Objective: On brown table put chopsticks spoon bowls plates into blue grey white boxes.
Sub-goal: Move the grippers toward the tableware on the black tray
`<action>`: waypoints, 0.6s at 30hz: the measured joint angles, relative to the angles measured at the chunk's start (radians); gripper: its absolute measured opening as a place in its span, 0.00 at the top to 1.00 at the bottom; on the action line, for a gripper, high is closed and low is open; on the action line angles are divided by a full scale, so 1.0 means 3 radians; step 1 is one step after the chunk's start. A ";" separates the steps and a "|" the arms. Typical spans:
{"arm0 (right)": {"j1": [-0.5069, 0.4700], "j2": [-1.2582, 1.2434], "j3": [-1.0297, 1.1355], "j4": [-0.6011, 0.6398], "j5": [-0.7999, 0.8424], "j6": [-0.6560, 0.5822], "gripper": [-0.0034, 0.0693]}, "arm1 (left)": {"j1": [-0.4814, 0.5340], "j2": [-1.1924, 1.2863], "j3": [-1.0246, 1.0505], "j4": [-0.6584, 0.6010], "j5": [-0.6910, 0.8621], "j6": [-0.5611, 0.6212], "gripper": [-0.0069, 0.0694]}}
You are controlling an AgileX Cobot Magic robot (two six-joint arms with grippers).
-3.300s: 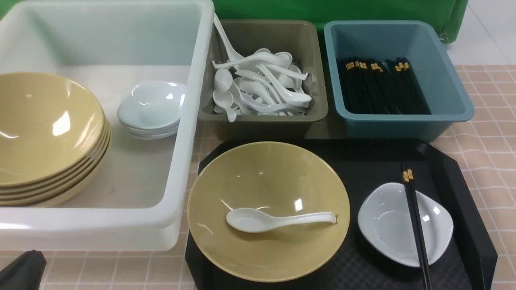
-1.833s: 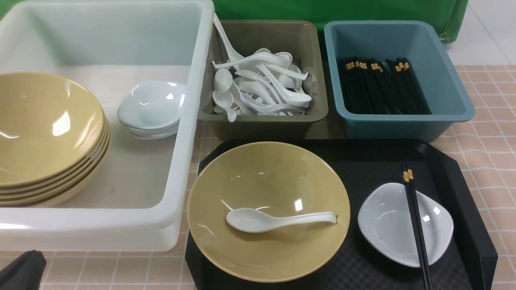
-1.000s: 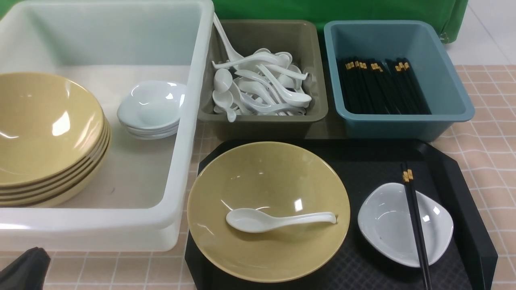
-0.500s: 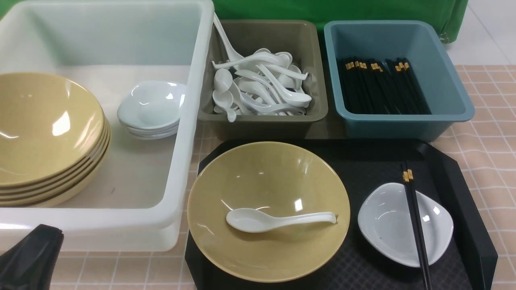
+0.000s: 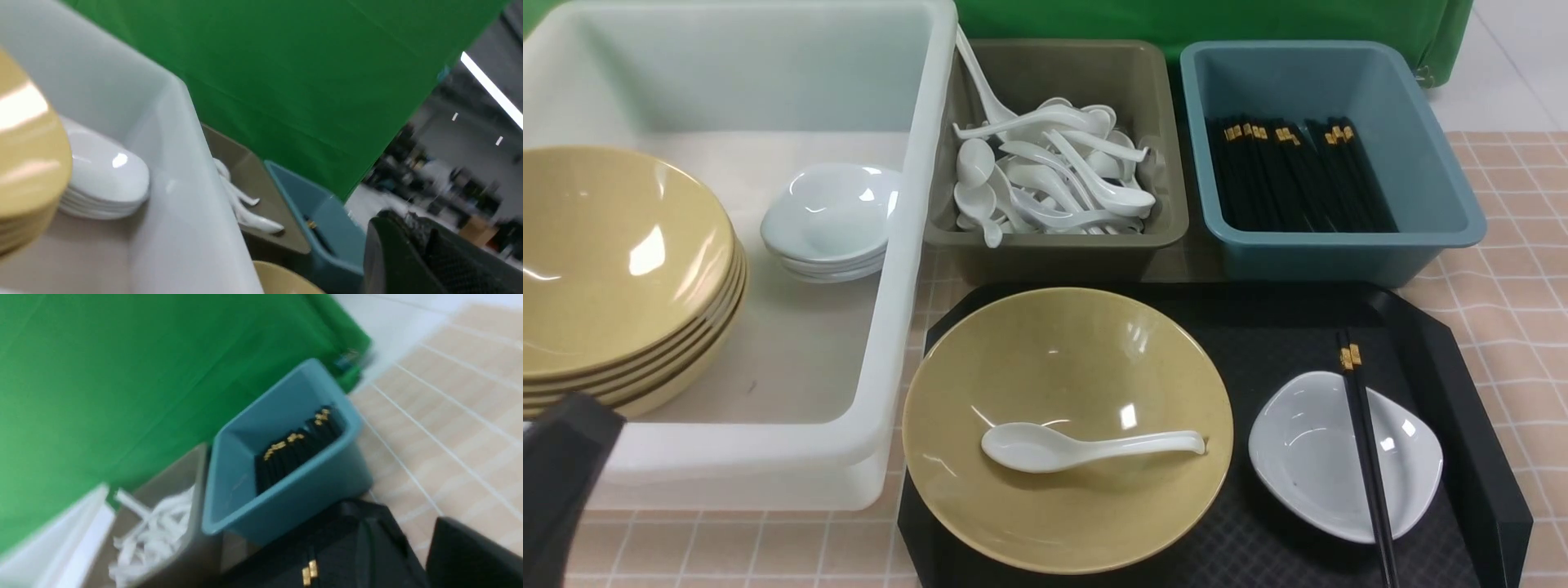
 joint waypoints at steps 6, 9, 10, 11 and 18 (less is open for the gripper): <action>0.0543 0.0955 -0.1046 0.0000 0.0853 -0.1212 0.90 | 0.0000 0.1078 -0.0901 0.1333 0.0798 -0.0141 0.90; 0.0762 0.1515 -0.1615 0.0000 0.1482 -0.1677 0.90 | 0.0000 0.1568 -0.1354 0.1907 0.1436 -0.0247 0.90; 0.0824 0.1709 -0.1804 0.0000 0.1717 -0.1838 0.90 | 0.0000 0.1744 -0.1515 0.2084 0.1623 -0.0258 0.90; 0.0903 0.1969 -0.2039 0.0000 0.2043 -0.2065 0.90 | -0.0014 0.1967 -0.1712 0.2295 0.1928 -0.0278 0.90; 0.0982 0.2826 -0.2600 0.0003 0.2901 -0.2582 0.90 | -0.0665 0.2623 -0.2195 0.2717 0.2402 -0.0349 0.90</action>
